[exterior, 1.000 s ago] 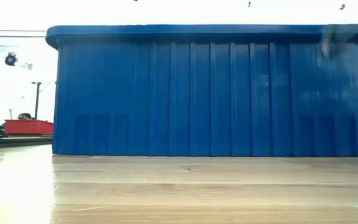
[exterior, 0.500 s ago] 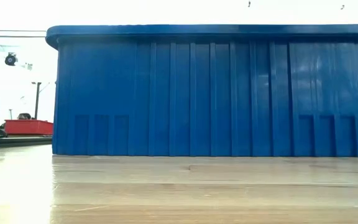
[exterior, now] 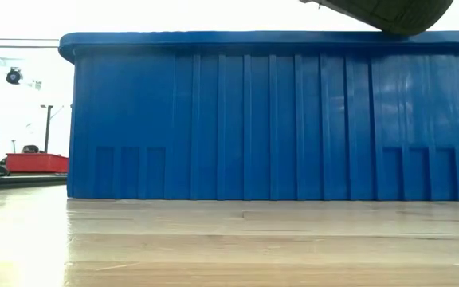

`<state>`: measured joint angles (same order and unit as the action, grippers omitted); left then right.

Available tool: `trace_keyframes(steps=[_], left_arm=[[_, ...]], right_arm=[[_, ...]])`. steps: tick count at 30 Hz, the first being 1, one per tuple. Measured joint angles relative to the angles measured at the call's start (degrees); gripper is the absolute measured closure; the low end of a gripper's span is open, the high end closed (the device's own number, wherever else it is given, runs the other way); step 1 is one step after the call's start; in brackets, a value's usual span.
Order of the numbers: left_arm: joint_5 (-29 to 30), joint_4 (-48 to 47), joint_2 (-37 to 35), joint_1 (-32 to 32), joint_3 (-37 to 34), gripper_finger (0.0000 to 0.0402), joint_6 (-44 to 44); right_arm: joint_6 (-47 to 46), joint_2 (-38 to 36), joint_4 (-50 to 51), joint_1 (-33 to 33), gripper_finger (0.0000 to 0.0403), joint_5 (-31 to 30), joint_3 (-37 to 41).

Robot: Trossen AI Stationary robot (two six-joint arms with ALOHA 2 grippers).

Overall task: Pick and place slides into bin
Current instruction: Put the black slide into the blue container

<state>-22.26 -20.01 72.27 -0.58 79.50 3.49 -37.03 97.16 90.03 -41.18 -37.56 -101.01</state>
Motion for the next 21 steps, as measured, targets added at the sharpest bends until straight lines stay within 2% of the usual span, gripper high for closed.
trace_keyframes(steps=[4, 7, 12, 15, 18, 21], left_arm=[[0.0, 0.0, -0.1, 0.0, 0.0, 0.0110, 0.3], [-0.8, 0.4, 0.5, 0.3, 0.0, 0.0109, 0.3], [-3.0, 0.3, 3.1, 2.6, -0.2, 0.0109, 0.3], [-2.8, 0.1, 5.4, 4.0, -0.1, 0.0109, 3.3], [1.9, 0.8, 7.1, 4.2, 0.2, 0.0109, 4.7], [2.8, 2.8, 7.4, 3.9, 0.4, 0.0109, 5.1]], right_arm=[[9.7, 0.6, -0.3, 1.4, 0.0337, 0.3, 0.0], [13.5, 0.5, -0.5, 2.8, 0.0337, 0.3, 0.0], [14.2, 0.5, -0.5, 4.8, 0.0337, 0.5, -1.0], [14.6, 0.5, -0.3, 5.3, 0.0337, 0.5, -1.4], [14.8, 0.5, -0.4, 5.4, 0.0337, 0.4, -1.9], [15.0, 0.5, -0.4, 5.5, 0.0337, 1.6, -1.9]])
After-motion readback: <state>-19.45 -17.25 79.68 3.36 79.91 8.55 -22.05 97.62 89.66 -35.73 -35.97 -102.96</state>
